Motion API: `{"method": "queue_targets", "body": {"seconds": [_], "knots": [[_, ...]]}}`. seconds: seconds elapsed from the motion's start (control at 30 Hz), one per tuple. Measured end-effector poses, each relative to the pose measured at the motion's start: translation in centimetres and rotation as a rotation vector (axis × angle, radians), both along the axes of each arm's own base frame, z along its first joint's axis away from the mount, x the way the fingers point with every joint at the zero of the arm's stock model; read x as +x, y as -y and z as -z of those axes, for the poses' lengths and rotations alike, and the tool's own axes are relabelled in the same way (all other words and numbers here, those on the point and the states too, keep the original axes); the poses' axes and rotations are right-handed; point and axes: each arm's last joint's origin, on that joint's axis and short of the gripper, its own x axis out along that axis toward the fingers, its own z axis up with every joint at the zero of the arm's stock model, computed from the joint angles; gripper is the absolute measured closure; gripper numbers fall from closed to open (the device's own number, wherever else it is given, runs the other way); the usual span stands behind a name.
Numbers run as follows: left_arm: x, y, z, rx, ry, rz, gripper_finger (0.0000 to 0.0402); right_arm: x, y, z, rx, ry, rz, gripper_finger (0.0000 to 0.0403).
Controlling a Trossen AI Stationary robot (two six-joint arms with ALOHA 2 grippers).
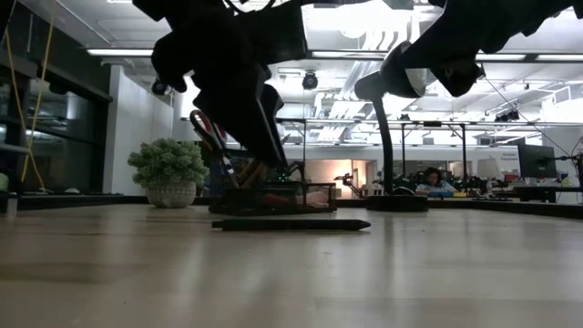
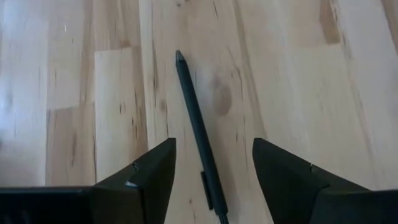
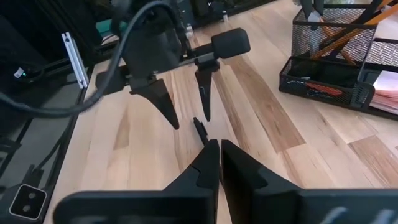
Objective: Pick and place office supplies into organizer
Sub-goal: Put the black pen into the black desk organizer
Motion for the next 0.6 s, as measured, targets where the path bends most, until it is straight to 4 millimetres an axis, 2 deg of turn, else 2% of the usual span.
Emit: {"method": "queue_targets", "body": {"seconds": [0.37,0.43,0.6], "knots": [[-0.3,0.1,2.2,-0.076,-0.114,-0.096,0.0179,0.1,0.0,-0.2,0.004,0.017,0.004,0.0362],[0.3,0.2,2.4,-0.115,-0.086,-0.112,0.0173,0.1,0.0,-0.2,0.006,0.02,0.004,0.0357],[0.0,0.2,2.5,-0.122,-0.112,-0.149,0.017,0.1,0.0,-0.3,0.009,0.034,0.014,0.0352]]}}
